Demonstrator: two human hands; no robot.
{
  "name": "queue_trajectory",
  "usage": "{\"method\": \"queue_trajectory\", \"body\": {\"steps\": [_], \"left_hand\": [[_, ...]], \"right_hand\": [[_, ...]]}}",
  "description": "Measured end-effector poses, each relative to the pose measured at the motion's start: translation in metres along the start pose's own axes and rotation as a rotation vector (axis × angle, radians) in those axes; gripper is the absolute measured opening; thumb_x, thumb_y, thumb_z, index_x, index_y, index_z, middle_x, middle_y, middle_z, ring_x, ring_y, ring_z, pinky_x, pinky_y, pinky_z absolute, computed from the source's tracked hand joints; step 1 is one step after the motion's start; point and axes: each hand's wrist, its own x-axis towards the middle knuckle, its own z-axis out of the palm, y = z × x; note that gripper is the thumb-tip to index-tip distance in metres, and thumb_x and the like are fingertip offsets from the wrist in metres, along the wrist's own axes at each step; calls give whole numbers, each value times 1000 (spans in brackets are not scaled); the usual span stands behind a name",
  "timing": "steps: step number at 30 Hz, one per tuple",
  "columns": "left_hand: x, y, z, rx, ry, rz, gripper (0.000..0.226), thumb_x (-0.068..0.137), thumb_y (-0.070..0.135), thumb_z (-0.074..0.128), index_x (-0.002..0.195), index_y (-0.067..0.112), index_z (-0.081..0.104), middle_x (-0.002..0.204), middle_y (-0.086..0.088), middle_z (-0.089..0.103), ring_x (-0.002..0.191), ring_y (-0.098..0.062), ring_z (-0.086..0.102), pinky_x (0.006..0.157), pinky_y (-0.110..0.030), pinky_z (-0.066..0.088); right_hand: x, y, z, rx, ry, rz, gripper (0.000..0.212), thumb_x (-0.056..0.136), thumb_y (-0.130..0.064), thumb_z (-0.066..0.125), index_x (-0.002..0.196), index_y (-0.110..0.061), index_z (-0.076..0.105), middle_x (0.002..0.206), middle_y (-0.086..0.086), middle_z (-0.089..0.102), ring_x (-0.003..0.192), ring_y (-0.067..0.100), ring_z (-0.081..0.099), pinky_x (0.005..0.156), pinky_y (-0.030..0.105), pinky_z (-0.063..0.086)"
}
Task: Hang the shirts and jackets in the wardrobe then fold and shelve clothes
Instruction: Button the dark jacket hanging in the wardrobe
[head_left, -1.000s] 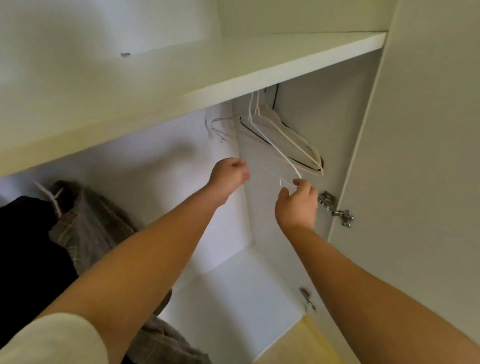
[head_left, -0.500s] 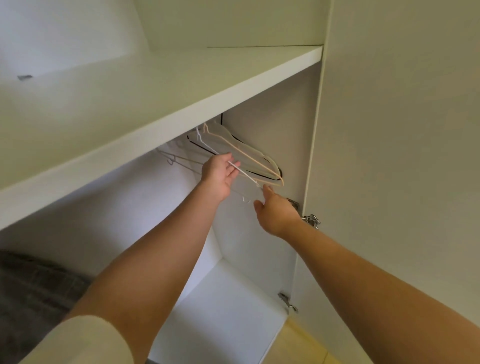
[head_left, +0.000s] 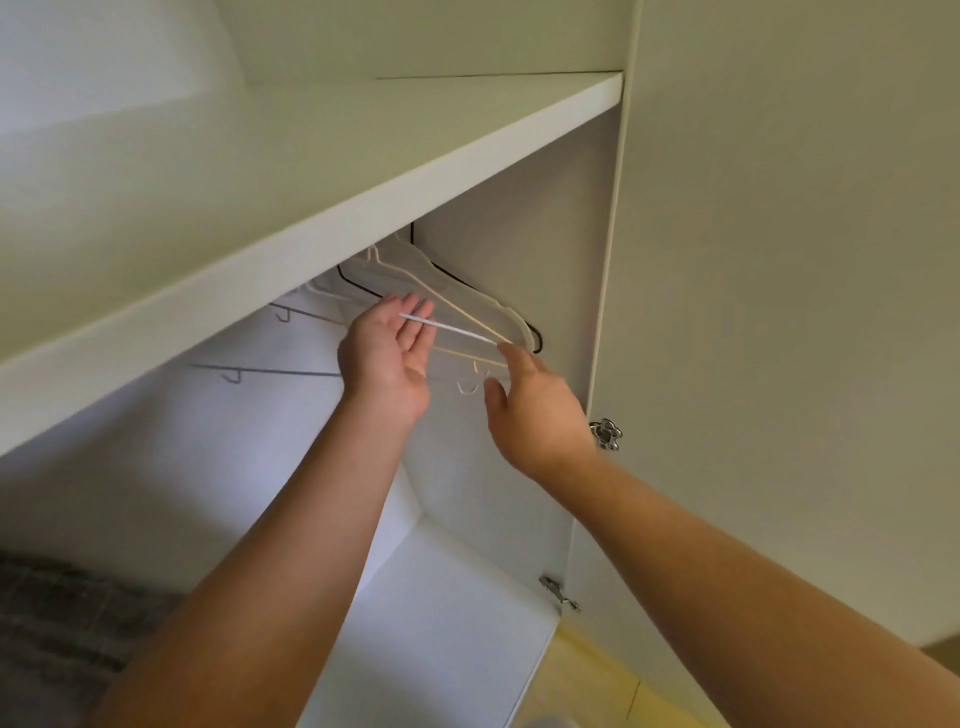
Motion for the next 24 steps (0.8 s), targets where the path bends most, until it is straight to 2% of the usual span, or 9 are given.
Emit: {"method": "queue_trajectory", "body": {"steps": [3, 5, 7, 11, 14, 16, 19, 22, 24], "left_hand": [[-11, -7, -4, 39, 38, -39, 23, 103, 13, 48, 119, 0, 57, 111, -14, 68, 100, -25, 72, 85, -33, 58], [-16, -17, -9, 64, 66, -102, 19, 104, 13, 45, 114, 0, 56, 104, -13, 69, 92, -24, 74, 80, -33, 60], [-20, -32, -14, 83, 103, -193, 18, 106, 11, 42, 107, 0, 55, 97, -12, 68, 80, -21, 75, 70, -32, 62], [-29, -75, -27, 120, 136, -421, 18, 106, 4, 38, 96, 0, 52, 87, -11, 64, 58, -21, 73, 53, -32, 61], [-43, -116, -38, 229, 94, -629, 20, 104, 0, 42, 91, -5, 56, 83, -13, 67, 55, -22, 72, 49, -31, 60], [-57, -145, -42, 333, 43, -760, 22, 103, 3, 45, 87, -5, 59, 72, -14, 70, 54, -21, 72, 47, -29, 58], [-85, -193, -41, 483, -32, -918, 26, 101, 5, 48, 79, -1, 59, 58, -10, 66, 50, -19, 70, 47, -27, 58], [-122, -244, -34, 628, -137, -1060, 30, 100, 9, 48, 72, 3, 56, 54, -8, 63, 46, -18, 67, 43, -26, 55], [-154, -279, -27, 722, -218, -1158, 35, 101, 13, 47, 68, 5, 53, 49, -7, 59, 41, -18, 64, 40, -25, 52]], "right_hand": [[-7, 3, -6, 53, 131, 17, 35, 101, -32, 47, 132, -15, 52, 130, 7, 58, 114, 31, 55, 91, 39, 47], [-13, 8, -10, 102, 188, 45, 28, 101, -32, 48, 122, -15, 55, 121, 5, 59, 110, 28, 56, 91, 41, 47], [-21, 16, -14, 157, 222, 88, 19, 100, -31, 49, 112, -17, 54, 110, 0, 58, 102, 25, 57, 85, 38, 47], [-46, 36, -20, 192, 209, 167, 5, 96, -27, 51, 97, -22, 49, 92, -2, 60, 79, 26, 55, 67, 35, 44], [-73, 56, -27, 163, 184, 296, 4, 88, -25, 53, 92, -24, 52, 72, -6, 56, 66, 23, 53, 56, 32, 40], [-94, 72, -35, 136, 169, 419, 8, 83, -28, 55, 91, -26, 53, 63, -7, 57, 62, 20, 56, 55, 31, 43], [-133, 96, -53, 113, 174, 592, 10, 79, -28, 54, 89, -28, 55, 61, -6, 61, 61, 16, 59, 51, 27, 44], [-176, 119, -77, 25, 234, 716, 8, 79, -25, 55, 85, -24, 60, 67, -4, 64, 62, 22, 61, 53, 28, 47], [-209, 133, -96, -23, 264, 817, 11, 81, -24, 56, 90, -24, 60, 70, -2, 65, 64, 24, 62, 55, 29, 49]]}}
